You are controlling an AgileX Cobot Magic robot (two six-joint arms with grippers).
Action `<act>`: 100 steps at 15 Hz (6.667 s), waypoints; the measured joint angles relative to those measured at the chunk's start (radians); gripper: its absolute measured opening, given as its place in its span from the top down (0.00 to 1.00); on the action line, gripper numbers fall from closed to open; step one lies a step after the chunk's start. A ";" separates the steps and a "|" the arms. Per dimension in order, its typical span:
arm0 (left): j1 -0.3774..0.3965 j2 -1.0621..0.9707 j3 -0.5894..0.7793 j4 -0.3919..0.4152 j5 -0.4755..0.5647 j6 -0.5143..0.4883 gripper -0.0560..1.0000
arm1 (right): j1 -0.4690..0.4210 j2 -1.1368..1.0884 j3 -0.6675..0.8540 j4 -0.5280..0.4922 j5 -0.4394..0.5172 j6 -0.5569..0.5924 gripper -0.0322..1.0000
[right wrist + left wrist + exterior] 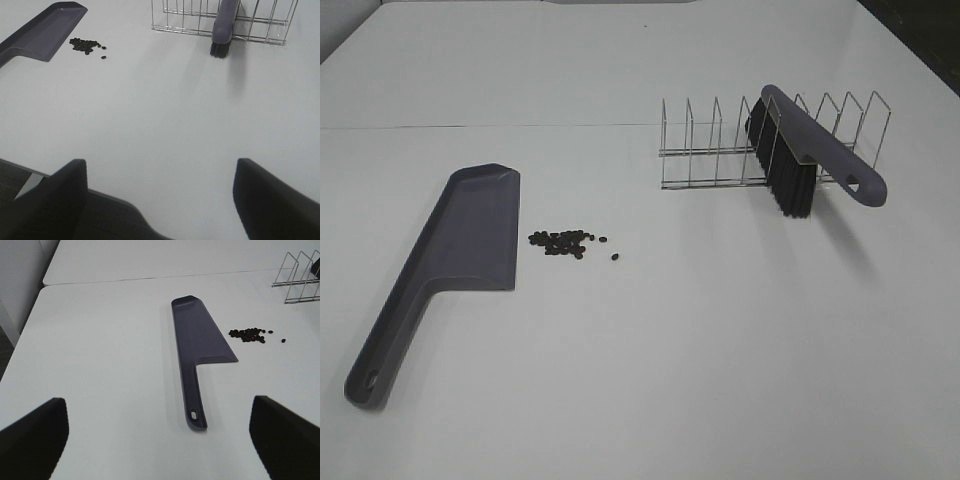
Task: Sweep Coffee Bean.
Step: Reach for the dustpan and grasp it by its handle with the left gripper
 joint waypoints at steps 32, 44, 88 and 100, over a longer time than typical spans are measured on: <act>0.000 0.000 0.000 0.000 0.000 0.000 0.09 | 0.000 0.000 0.005 -0.024 0.000 0.073 0.23; 0.000 0.000 0.000 -0.001 0.000 0.000 0.09 | 0.000 0.000 0.005 -0.050 0.000 0.074 0.23; -0.254 1.850 -0.506 0.011 -0.311 -0.260 0.09 | 0.000 0.000 0.005 -0.050 0.000 0.076 0.23; -0.254 1.991 -0.514 0.049 -0.411 -0.285 0.18 | 0.000 0.000 0.005 -0.050 0.000 0.076 0.23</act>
